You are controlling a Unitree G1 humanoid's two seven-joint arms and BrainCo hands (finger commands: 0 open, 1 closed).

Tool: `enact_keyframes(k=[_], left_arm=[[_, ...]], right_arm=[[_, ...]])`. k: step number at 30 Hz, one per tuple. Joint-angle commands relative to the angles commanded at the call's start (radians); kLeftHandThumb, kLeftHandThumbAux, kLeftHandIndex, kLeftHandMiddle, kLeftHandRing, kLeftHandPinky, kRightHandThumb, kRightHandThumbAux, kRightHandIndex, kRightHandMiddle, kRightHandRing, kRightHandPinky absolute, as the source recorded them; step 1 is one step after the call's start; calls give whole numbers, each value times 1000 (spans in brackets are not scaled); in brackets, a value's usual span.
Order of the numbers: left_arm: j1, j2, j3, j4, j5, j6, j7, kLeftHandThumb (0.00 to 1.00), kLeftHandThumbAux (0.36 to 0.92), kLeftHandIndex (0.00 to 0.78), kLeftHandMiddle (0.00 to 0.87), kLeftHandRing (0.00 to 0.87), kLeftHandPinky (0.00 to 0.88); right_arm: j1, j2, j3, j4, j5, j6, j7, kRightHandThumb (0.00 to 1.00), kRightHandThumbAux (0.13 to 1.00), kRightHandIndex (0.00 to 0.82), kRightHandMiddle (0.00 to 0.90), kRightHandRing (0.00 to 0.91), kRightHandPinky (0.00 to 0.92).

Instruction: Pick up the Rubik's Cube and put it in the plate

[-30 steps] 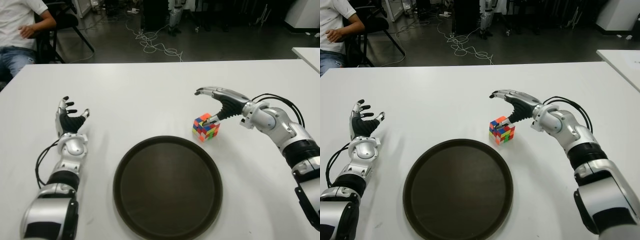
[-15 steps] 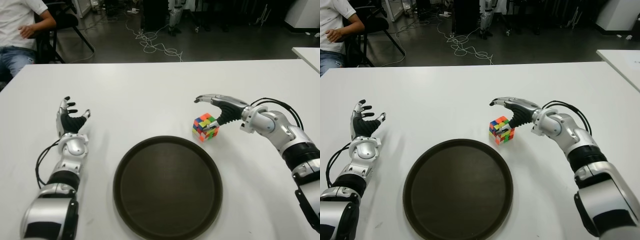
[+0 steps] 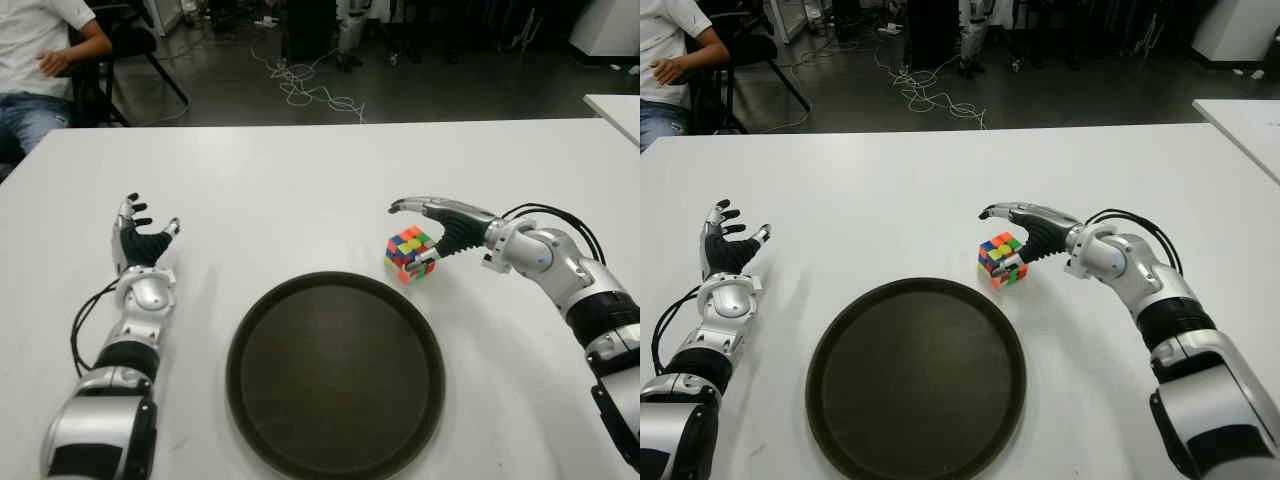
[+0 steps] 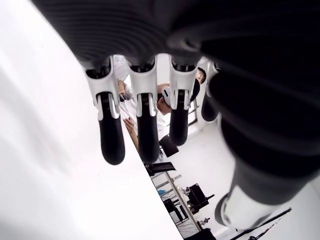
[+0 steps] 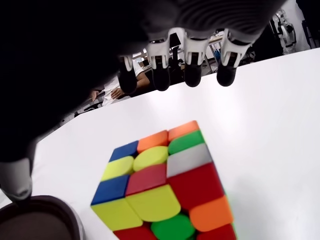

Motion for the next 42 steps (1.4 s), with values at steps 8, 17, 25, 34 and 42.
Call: enact_keyframes(k=[8, 17, 25, 34, 42], left_arm=[[3, -1, 8, -2, -12, -13, -13, 85, 794, 125, 252, 310, 401], [2, -1, 2, -6, -4, -2, -6, 75, 787, 115, 235, 298, 398], [1, 2, -1, -7, 1, 13, -8, 62, 772, 118, 226, 297, 416], [1, -2, 7, -5, -11, 4, -13, 72, 777, 119, 252, 325, 422], [4, -2, 10, -5, -15, -14, -15, 95, 767, 124, 213, 247, 301]], right_arm=[[-4, 3, -1, 20, -7, -25, -15, 0, 526, 0, 0, 0, 0], [-4, 0, 4, 19, -30, -9, -32, 0, 504, 0, 0, 0, 0], [-2, -1, 6, 14, -37, 0, -29, 0, 489, 0, 0, 0, 0], [-4, 8, 2, 31, -27, -12, -35, 0, 535, 0, 0, 0, 0], [-7, 10, 6, 34, -34, -4, -46, 0, 546, 0, 0, 0, 0]])
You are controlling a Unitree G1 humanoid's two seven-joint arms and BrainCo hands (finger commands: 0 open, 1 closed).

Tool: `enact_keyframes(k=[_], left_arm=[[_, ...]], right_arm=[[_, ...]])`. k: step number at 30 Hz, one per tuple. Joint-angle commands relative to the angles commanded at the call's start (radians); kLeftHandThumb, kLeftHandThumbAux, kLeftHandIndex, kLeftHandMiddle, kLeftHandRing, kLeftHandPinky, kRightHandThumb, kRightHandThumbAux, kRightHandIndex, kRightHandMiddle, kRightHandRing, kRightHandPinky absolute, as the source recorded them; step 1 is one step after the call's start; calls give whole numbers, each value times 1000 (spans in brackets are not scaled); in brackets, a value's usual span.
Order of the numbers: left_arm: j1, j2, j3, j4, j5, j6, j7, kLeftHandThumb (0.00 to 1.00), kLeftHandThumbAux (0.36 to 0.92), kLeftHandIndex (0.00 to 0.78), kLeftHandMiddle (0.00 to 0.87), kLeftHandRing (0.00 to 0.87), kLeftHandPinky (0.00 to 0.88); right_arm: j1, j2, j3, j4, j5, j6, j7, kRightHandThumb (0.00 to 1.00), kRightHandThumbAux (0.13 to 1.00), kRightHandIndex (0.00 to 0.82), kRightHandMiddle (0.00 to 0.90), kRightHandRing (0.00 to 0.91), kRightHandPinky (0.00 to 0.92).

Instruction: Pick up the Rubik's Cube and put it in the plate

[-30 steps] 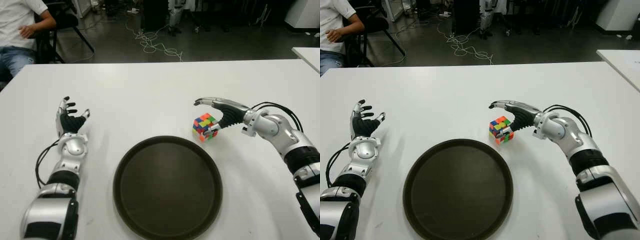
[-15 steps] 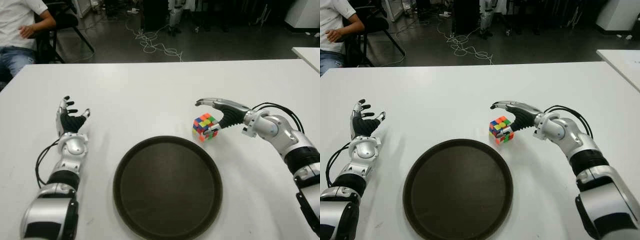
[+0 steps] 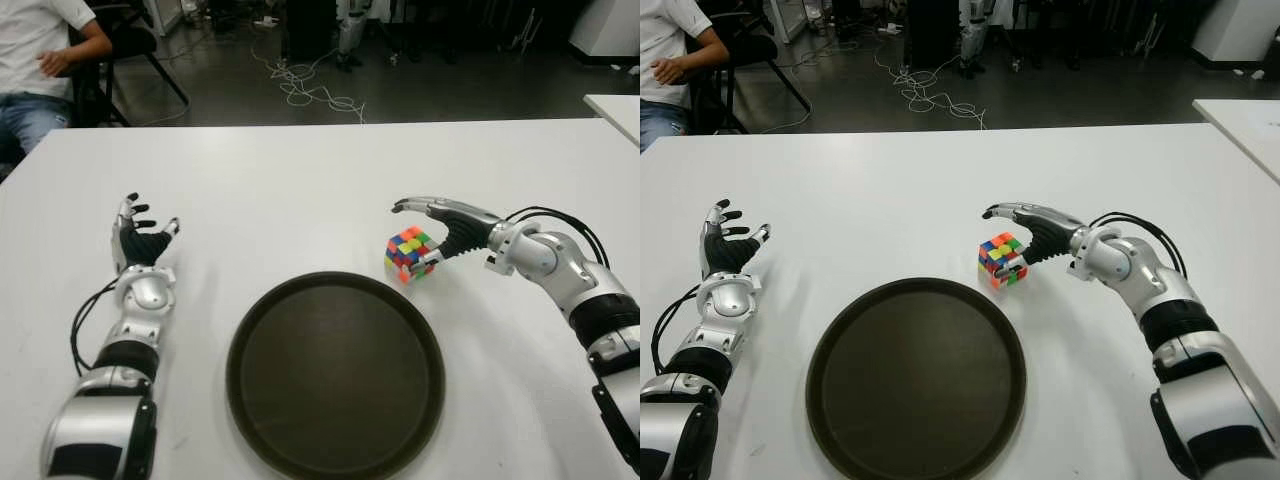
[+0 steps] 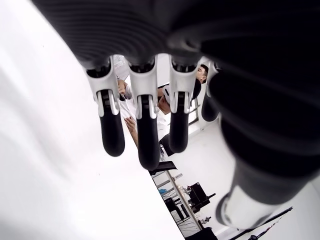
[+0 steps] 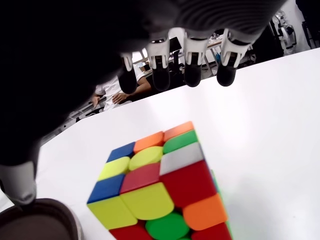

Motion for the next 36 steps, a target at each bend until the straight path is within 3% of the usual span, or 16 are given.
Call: enact_keyframes(k=[4, 6, 15, 20, 21, 31, 36], left_arm=[[2, 2, -6, 1, 7, -7, 4, 84, 765, 119, 207, 244, 310], [3, 3, -8, 1, 11, -9, 6, 71, 771, 116, 222, 278, 376], [3, 3, -5, 4, 10, -15, 6, 68, 791, 125, 316, 391, 494], [2, 1, -3, 3, 8, -6, 7, 68, 788, 120, 325, 413, 506], [2, 1, -3, 2, 9, -4, 9, 68, 781, 117, 297, 374, 445], [2, 2, -9, 1, 15, 3, 11, 43, 780, 113, 242, 344, 495], [2, 6, -14, 2, 23, 8, 15, 41, 768, 115, 227, 318, 467]], right_arm=[[-1, 1, -2, 1, 8, -2, 11, 0, 536, 0, 0, 0, 0], [-2, 2, -2, 6, 9, 0, 10, 0, 540, 0, 0, 0, 0], [-5, 11, 2, 24, -3, 14, -13, 0, 528, 0, 0, 0, 0], [-8, 33, 16, 74, -16, 8, -39, 0, 525, 0, 0, 0, 0], [-10, 35, 19, 80, -19, 17, -36, 0, 521, 0, 0, 0, 0], [-41, 44, 51, 122, -65, 46, -59, 0, 546, 0, 0, 0, 0], [-46, 47, 57, 116, -75, 46, -64, 0, 550, 0, 0, 0, 0]])
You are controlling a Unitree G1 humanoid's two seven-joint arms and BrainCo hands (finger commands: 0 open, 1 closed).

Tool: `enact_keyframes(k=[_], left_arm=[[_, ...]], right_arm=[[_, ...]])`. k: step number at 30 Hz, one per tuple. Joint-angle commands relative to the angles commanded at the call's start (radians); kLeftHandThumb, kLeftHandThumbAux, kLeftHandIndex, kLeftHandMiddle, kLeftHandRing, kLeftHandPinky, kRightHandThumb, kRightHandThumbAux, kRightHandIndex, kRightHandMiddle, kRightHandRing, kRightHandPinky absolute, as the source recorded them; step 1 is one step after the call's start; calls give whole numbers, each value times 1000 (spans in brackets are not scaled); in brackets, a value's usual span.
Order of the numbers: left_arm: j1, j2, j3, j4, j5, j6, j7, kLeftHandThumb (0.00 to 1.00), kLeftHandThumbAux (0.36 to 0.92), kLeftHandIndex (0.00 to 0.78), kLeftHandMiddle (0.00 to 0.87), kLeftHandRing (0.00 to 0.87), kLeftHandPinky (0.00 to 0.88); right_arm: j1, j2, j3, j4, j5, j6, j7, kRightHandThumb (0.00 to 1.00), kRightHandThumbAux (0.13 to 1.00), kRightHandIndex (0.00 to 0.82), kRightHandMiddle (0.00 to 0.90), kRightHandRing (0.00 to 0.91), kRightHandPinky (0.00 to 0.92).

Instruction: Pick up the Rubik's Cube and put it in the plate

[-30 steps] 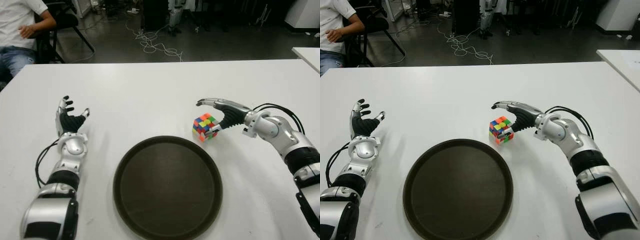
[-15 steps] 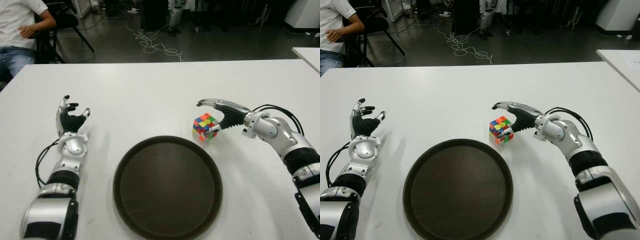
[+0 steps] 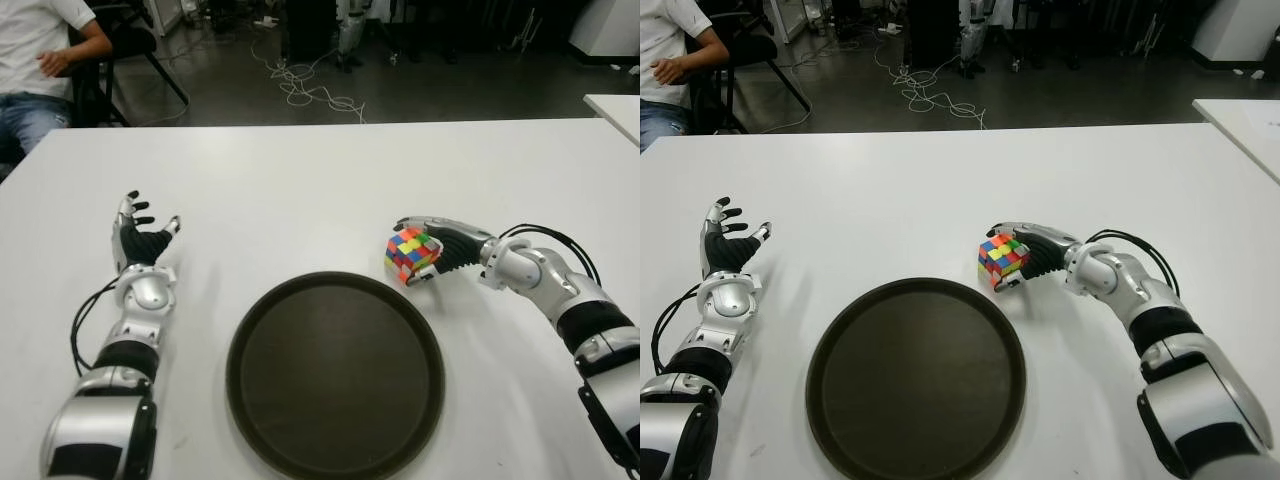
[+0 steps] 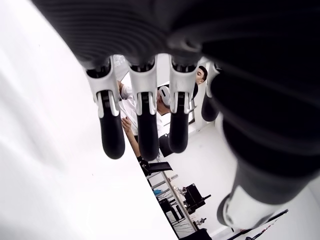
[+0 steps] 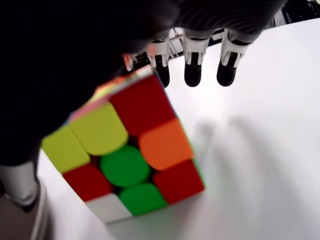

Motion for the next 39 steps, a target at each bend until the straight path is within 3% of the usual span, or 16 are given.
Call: enact_keyframes(k=[5, 10, 14, 21, 25, 28, 39], left_arm=[[0, -2, 3, -1, -5, -7, -3, 52, 768, 121, 246, 343, 505], [1, -2, 5, 0, -7, -14, -3, 75, 766, 127, 236, 308, 413], [1, -2, 5, 1, -7, -15, -4, 74, 766, 126, 229, 293, 401], [2, -1, 6, -1, -9, -15, -10, 75, 768, 125, 247, 330, 474], [4, 0, 5, -2, -8, -15, -12, 67, 757, 116, 227, 307, 424], [5, -1, 6, -4, -10, -19, -13, 72, 762, 115, 218, 317, 475], [6, -2, 5, -3, -8, -23, -3, 85, 757, 128, 229, 308, 433]], right_arm=[[-6, -1, 11, 4, -11, 8, -4, 0, 545, 0, 0, 0, 0], [-10, -1, 22, 4, -20, 17, -9, 0, 511, 0, 0, 0, 0], [-12, 2, 25, 3, -22, 18, -16, 0, 510, 0, 0, 0, 0], [-16, -4, 13, -27, -10, 4, -16, 0, 544, 0, 0, 0, 0], [-12, 0, 6, -24, -6, -7, -37, 0, 585, 0, 0, 0, 0], [-19, 3, 5, -17, -2, -5, -34, 0, 605, 0, 0, 0, 0], [-18, 16, -6, 0, 28, -14, -27, 0, 643, 0, 0, 0, 0]])
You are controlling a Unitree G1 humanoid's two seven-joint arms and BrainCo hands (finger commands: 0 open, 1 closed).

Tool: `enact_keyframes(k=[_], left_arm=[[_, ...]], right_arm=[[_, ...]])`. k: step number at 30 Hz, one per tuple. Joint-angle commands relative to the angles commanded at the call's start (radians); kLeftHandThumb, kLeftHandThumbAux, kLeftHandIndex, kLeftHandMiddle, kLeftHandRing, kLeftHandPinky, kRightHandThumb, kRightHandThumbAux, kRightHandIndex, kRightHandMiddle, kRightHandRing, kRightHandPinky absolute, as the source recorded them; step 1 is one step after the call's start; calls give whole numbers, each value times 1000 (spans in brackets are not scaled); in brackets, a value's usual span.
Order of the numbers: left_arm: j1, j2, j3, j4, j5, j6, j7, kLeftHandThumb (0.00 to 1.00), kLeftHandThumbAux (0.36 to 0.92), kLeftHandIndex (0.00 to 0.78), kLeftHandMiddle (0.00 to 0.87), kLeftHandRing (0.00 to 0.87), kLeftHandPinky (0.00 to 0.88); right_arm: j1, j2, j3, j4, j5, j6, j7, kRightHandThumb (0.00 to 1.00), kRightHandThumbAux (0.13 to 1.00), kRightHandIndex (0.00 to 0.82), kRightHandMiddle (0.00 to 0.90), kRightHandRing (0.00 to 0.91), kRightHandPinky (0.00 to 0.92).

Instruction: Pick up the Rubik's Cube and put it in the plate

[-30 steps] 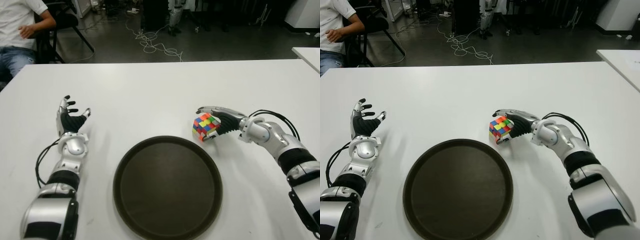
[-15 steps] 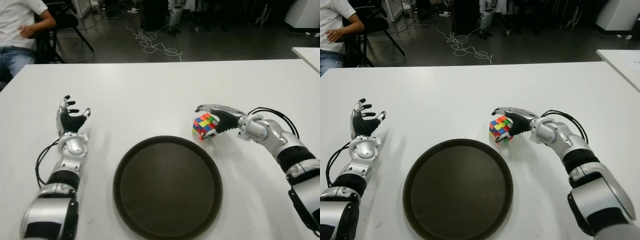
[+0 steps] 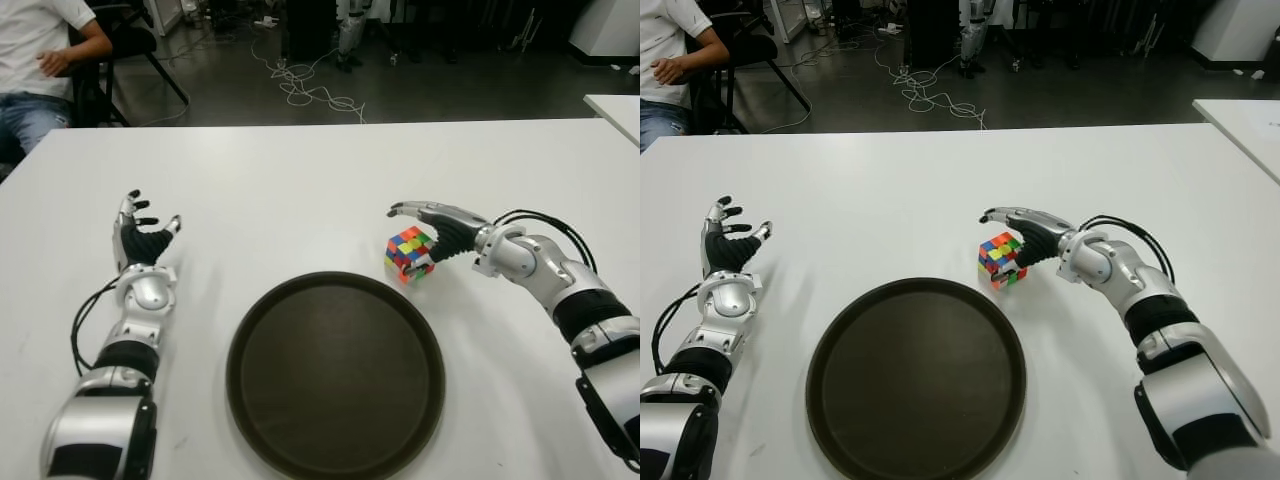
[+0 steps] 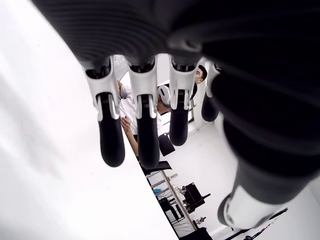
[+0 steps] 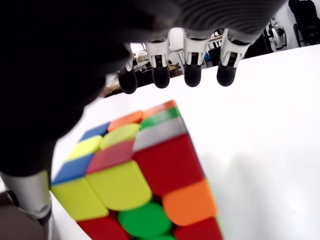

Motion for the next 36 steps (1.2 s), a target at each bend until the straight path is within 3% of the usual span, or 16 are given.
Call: enact_keyframes(k=[6, 12, 19, 25, 29, 36], left_arm=[[0, 1, -5, 0, 7, 3, 6, 76, 751, 128, 217, 277, 374], [1, 1, -1, 2, 0, -4, -2, 67, 761, 129, 250, 327, 453], [-1, 0, 2, 0, -6, 8, -13, 53, 772, 111, 242, 314, 419], [2, -4, 6, -12, -11, 12, -17, 37, 775, 118, 286, 383, 504], [5, -9, 15, -17, -23, 5, -21, 63, 770, 130, 282, 355, 442], [4, -10, 20, -15, -25, 5, -14, 72, 775, 132, 280, 346, 436]], right_arm=[[-6, -2, 7, 3, -9, 4, 4, 0, 669, 0, 0, 0, 0], [-5, -4, 12, -2, -19, 21, 1, 0, 649, 0, 0, 0, 0], [-13, 10, 27, 33, -30, 32, -4, 0, 640, 0, 0, 0, 0], [-7, 8, 34, 27, -36, 28, -5, 0, 624, 0, 0, 0, 0], [-3, 5, 38, 18, -41, 35, 10, 0, 609, 0, 0, 0, 0], [-5, 7, 48, 8, -41, 55, 57, 0, 599, 0, 0, 0, 0]])
